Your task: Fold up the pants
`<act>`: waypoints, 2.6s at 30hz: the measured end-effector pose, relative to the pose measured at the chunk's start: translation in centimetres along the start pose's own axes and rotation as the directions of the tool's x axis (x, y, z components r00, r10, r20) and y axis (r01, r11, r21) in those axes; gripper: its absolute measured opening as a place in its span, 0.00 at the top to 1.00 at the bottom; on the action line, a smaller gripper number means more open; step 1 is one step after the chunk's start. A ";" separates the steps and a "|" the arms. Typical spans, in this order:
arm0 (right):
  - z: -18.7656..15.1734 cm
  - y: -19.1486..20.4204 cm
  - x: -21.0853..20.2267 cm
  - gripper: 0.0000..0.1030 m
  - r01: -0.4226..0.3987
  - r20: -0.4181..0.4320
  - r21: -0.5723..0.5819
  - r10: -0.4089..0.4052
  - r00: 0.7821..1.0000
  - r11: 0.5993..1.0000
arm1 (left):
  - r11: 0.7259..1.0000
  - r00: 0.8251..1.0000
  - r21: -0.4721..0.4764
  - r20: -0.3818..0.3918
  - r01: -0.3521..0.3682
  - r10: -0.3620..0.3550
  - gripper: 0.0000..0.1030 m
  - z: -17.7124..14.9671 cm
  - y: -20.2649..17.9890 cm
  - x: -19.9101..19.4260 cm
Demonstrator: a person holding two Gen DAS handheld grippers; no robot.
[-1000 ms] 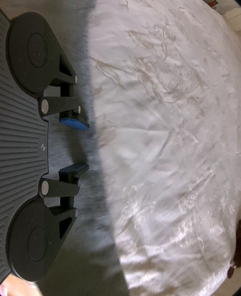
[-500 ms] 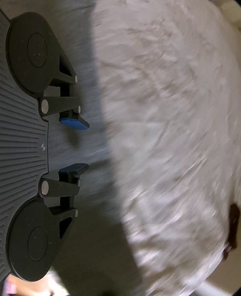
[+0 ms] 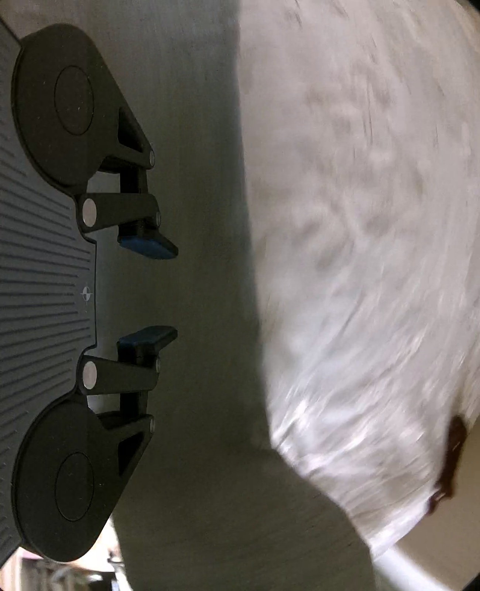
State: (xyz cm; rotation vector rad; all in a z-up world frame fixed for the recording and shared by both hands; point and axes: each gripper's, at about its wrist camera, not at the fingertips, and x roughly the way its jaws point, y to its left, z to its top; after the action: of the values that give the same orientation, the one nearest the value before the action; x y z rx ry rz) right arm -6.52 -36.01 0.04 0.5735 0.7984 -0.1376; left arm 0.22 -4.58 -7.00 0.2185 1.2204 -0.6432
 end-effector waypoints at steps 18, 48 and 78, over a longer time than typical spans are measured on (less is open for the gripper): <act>-11.0 17.7 15.2 0.75 -0.116 -0.273 -0.188 0.061 0.960 0.975 | 0.967 0.989 -0.209 0.013 -0.144 0.150 0.62 -4.1 15.1 -7.0; -8.6 6.1 8.9 0.77 0.201 -0.082 0.004 -0.200 0.976 0.980 | 0.998 0.995 0.043 -0.083 -0.048 0.052 0.61 -6.9 9.9 -2.7; -10.4 1.8 11.4 0.81 0.041 -0.307 -0.216 -0.107 0.946 0.975 | 0.869 0.960 -0.410 -0.082 -0.277 0.268 0.62 -11.3 10.8 -8.3</act>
State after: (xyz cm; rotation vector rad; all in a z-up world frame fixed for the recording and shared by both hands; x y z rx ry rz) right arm -4.61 -27.89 -13.08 0.3706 1.1339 -0.0296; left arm -4.31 12.42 -5.27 0.0342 1.2896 -0.1228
